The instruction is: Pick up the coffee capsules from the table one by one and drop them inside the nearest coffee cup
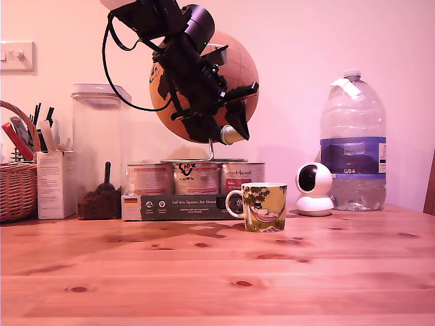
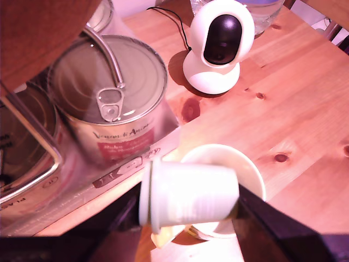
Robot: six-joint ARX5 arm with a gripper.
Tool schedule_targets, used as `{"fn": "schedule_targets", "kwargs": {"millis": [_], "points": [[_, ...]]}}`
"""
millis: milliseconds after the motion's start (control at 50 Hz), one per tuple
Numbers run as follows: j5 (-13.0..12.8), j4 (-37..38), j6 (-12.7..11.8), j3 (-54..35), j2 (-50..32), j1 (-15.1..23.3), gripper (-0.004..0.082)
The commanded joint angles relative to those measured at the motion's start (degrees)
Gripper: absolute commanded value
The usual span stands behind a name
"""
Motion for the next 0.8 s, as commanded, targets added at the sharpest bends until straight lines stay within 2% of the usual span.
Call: {"fn": "schedule_targets", "kwargs": {"millis": [0,280,360,780], "points": [[0.15,0.68,0.37,-1.01,-0.48,-0.07,0.0357],[0.17,0.81,0.9,-1.01,-0.48,-0.33,0.0357],[0.15,1.79,1.81,-1.01,-0.48,-0.55,0.0357],[-1.18,8.04,3.02,-1.31,-0.48,-2.16,0.0357]]}}
